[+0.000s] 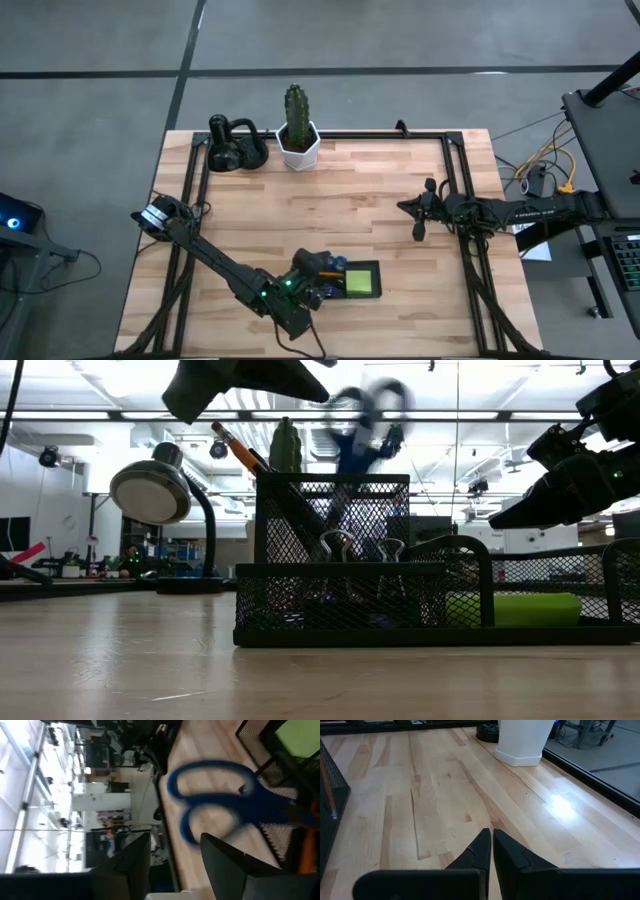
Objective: Pick and place office supplies into organizer
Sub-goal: Put the blue scissor into the desk organizer, then return to Home Position
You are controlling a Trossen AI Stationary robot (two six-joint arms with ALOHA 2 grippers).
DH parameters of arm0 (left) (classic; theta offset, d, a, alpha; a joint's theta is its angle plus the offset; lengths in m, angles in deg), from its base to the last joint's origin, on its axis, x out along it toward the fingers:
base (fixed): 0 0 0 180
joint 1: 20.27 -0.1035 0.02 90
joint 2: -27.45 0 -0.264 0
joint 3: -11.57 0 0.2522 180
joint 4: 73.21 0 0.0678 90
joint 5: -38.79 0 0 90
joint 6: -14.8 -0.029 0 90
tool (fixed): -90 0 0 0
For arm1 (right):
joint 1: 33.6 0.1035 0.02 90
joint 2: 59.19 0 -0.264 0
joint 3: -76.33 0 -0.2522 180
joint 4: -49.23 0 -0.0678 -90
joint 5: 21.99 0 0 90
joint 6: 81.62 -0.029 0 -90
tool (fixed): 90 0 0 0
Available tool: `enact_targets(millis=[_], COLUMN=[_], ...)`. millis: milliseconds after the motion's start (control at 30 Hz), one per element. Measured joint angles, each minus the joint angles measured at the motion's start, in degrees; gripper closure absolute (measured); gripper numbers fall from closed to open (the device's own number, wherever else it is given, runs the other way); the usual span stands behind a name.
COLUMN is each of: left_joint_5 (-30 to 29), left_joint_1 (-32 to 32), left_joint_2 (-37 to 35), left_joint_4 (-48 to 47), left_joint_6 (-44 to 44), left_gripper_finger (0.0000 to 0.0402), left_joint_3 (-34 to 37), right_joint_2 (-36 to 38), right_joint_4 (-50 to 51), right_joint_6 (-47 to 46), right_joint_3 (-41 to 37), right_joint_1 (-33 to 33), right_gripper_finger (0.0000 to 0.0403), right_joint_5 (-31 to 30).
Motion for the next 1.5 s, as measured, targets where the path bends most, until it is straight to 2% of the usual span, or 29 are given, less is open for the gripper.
enact_targets(millis=[133,500,567,700,767,900,1000,1100,1233,1300,1400,1500], left_joint_5=[2.2,0.7,0.0,0.4,5.7,20.1,26.1,32.6,42.8,45.8,50.1,59.3], left_joint_1=[0.1,1.1,1.5,1.7,1.6,0.1,-1.6,-3.7,-8.5,-11.9,-17.9,-24.6], left_joint_2=[0.0,-0.1,-0.5,-3.7,-6.4,-11.7,-15.8,-19.5,-22.5,-23.0,-23.2,-23.3], left_joint_4=[-2.0,-0.9,-0.7,-2.3,-3.5,-3.0,3.4,15.9,37.8,44.8,48.0,48.2], left_joint_6=[3.5,3.9,7.4,24.4,31.2,36.5,34.2,27.1,17.9,15.3,15.1,17.0], left_gripper_finger=[0.0244,0.0244,0.0244,0.025,0.0264,0.0312,0.0354,0.0392,0.0395,0.0398,0.04,0.0401], left_joint_3=[-0.1,-0.4,-0.6,-0.5,0.6,4.1,8.0,13.5,21.9,25.3,27.8,27.8], right_joint_2=[0.0,0.0,0.0,0.0,0.0,0.0,0.0,0.0,0.0,0.0,0.0,0.0], right_joint_4=[0.0,0.0,0.0,0.0,0.0,-0.1,-0.3,-0.1,-0.1,-0.1,-0.1,-0.1], right_joint_6=[0.0,0.0,0.0,0.0,0.0,0.0,-0.3,-1.8,-1.9,-1.9,-1.9,-1.9], right_joint_3=[0.0,0.0,0.0,0.0,0.0,0.0,0.0,0.0,0.0,0.0,0.0,0.0], right_joint_1=[0.0,0.0,0.0,0.0,0.0,0.0,0.0,0.0,0.0,0.0,0.0,0.0], right_gripper_finger=[0.0394,0.0394,0.0394,0.0394,0.0394,0.0394,0.0394,0.0394,0.0394,0.0394,0.0394,0.0394], right_joint_5=[0.0,0.0,0.0,0.0,0.0,0.0,0.0,-0.1,0.0,-0.1,-0.1,-1.5])
